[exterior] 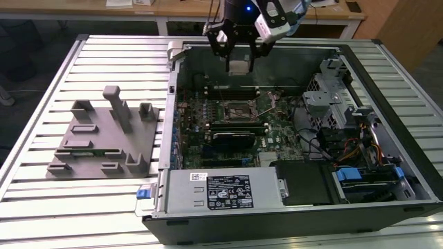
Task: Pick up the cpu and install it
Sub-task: 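Pick up the cpu and move it towards the insertion slot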
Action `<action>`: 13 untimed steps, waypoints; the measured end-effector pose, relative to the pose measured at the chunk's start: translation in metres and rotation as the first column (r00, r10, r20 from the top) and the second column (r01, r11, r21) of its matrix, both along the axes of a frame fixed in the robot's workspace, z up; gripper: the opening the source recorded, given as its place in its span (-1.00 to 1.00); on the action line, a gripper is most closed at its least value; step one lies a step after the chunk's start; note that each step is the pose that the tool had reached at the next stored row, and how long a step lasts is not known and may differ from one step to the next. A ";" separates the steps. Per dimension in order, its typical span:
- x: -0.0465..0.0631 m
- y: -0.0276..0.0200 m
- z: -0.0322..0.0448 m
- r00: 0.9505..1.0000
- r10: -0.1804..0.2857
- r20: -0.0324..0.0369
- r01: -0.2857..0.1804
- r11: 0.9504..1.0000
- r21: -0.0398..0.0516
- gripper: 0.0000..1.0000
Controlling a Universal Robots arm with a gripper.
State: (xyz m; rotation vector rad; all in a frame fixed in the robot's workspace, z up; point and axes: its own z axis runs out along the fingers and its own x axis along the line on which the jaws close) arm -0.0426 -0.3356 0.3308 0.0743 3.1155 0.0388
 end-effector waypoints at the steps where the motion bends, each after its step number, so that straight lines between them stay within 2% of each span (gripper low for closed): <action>1: 0.001 -0.0005 -0.0010 1.000 0.000 0.000 0.000 1.000 0.000 0.09; 7: 0.008 -0.0033 -0.0086 1.000 0.000 0.000 0.000 1.000 0.000 0.09; 13: 0.015 -0.0055 -0.0205 1.000 0.000 0.000 0.000 1.000 0.000 0.09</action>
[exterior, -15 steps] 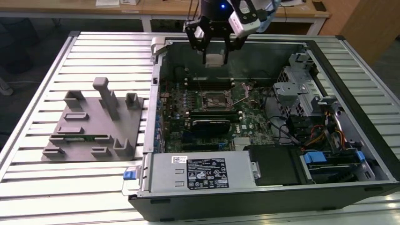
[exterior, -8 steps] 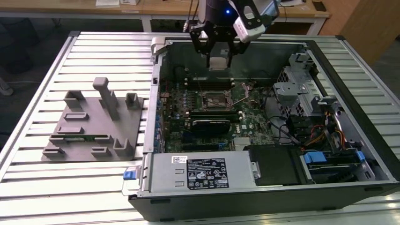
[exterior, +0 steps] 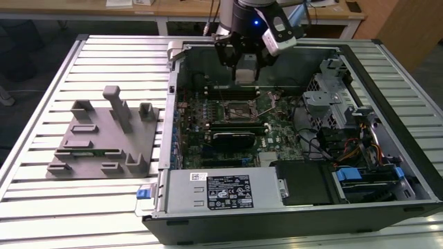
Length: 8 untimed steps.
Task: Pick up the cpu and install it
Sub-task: 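Pick up the cpu and move it towards the insertion slot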
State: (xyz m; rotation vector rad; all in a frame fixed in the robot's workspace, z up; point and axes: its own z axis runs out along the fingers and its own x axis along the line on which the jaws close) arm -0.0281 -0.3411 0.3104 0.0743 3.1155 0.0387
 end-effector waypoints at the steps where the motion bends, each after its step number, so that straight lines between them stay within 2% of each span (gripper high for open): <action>1: 0.001 -0.0002 -0.0015 1.000 0.000 0.000 0.000 1.000 0.000 0.09; 8: 0.003 -0.0018 -0.0122 1.000 0.000 0.000 0.000 1.000 0.000 0.09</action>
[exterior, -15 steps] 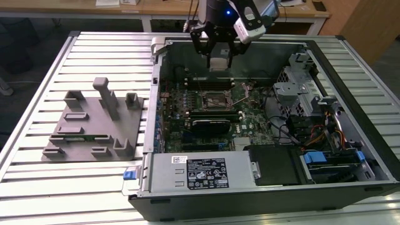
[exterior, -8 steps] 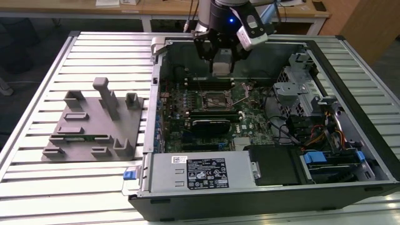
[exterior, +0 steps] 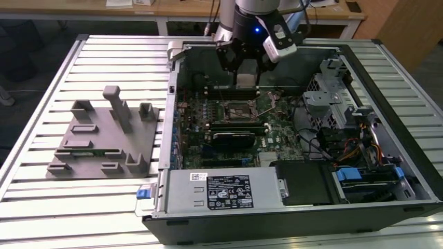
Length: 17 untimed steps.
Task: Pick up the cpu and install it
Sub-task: 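Pick up the cpu and move it towards the insertion slot, then place the cpu into insertion slot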
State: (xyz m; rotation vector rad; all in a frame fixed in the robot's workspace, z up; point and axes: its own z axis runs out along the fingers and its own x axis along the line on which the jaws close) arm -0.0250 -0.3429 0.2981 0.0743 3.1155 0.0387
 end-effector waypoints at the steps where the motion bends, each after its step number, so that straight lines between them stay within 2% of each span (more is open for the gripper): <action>1: 0.000 -0.0003 -0.0016 1.000 0.000 0.000 0.000 1.000 0.000 0.09; 10: 0.001 -0.0030 -0.0172 1.000 0.000 0.000 0.000 1.000 0.000 0.09; 17: 0.001 -0.0030 -0.0186 1.000 0.000 0.000 0.000 1.000 0.000 0.09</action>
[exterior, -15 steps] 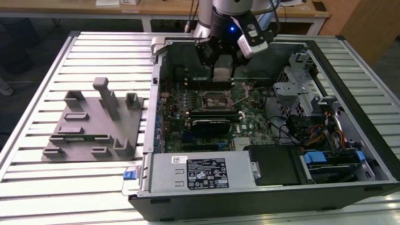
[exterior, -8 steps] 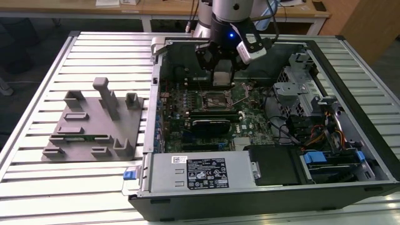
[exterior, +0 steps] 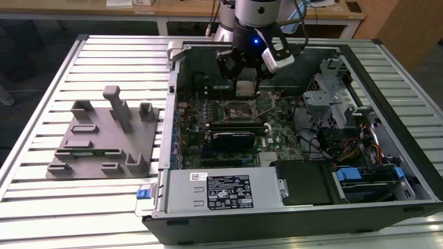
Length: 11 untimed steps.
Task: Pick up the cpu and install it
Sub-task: 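Place the cpu into insertion slot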
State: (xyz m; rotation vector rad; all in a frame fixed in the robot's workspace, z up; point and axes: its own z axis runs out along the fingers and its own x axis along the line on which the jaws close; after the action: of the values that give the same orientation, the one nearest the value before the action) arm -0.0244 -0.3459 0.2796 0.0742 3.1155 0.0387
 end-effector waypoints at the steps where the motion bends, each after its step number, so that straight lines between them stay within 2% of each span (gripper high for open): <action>1: 0.000 0.0000 -0.0001 1.000 0.000 0.000 0.000 1.000 0.000 0.09; 8: 0.000 0.0000 -0.0003 1.000 -0.003 0.000 0.003 1.000 0.000 0.09; 11: 0.000 0.0000 -0.0004 0.999 -0.039 0.000 0.039 0.999 0.000 0.09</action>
State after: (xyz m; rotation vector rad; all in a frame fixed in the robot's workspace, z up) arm -0.0244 -0.3459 0.2792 0.1354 3.1129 0.0381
